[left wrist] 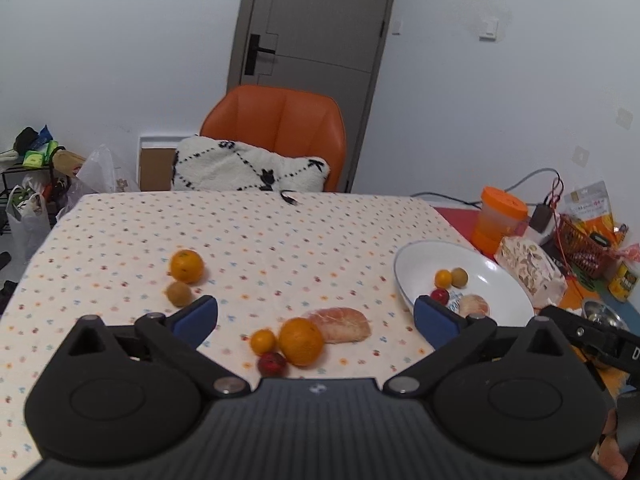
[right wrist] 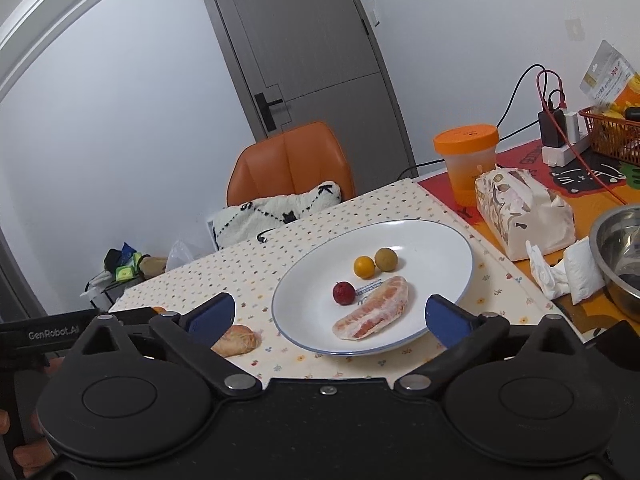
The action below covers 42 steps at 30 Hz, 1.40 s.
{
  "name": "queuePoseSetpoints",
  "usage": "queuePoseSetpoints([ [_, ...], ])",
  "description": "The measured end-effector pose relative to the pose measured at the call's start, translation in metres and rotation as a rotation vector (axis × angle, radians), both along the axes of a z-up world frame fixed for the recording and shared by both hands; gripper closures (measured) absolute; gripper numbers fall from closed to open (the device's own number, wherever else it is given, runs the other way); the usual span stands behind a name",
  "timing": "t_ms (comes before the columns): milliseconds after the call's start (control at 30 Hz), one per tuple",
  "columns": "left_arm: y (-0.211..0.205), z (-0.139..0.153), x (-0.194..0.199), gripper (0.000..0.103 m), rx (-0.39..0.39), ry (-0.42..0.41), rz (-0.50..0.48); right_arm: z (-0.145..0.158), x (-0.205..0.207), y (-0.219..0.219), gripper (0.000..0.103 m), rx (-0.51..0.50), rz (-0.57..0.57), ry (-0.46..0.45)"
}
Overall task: Organize fruits
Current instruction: 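Withdraw both grippers from the plate back toward the remaining fruits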
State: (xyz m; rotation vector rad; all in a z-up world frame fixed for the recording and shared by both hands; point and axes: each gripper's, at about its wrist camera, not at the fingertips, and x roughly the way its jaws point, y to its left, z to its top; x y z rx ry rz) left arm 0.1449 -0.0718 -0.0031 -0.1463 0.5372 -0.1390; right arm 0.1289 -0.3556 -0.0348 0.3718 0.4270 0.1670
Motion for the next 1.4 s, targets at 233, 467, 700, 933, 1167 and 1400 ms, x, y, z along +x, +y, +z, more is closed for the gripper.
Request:
queuePoseSetpoints([
  [233, 0.029, 0.013, -0.008, 0.0, -0.008, -0.016, 0.054, 0.007, -0.006, 0.007, 0.0, 0.009, 0.017, -0.004],
  [467, 0.048, 0.014, -0.016, 0.0, -0.008, -0.011, 0.09, 0.015, -0.009, 0.017, 0.0, 0.002, 0.031, -0.015],
  [700, 0.062, 0.01, -0.024, 0.0, -0.011, -0.017, 0.102, 0.018, -0.009, 0.029, 0.0, -0.001, 0.068, -0.005],
  [933, 0.068, 0.005, -0.023, 0.0, -0.02, -0.008, 0.099, 0.019, -0.007, 0.038, 0.0, 0.0, 0.11, 0.011],
  [1167, 0.073, -0.001, -0.019, 0.0, -0.021, 0.013, 0.117, 0.017, -0.004, 0.048, 0.0, -0.003, 0.14, 0.023],
  [1400, 0.078, -0.012, -0.014, 0.0, -0.03, 0.035, 0.119, 0.017, 0.002, 0.062, 0.0, -0.021, 0.182, 0.016],
])
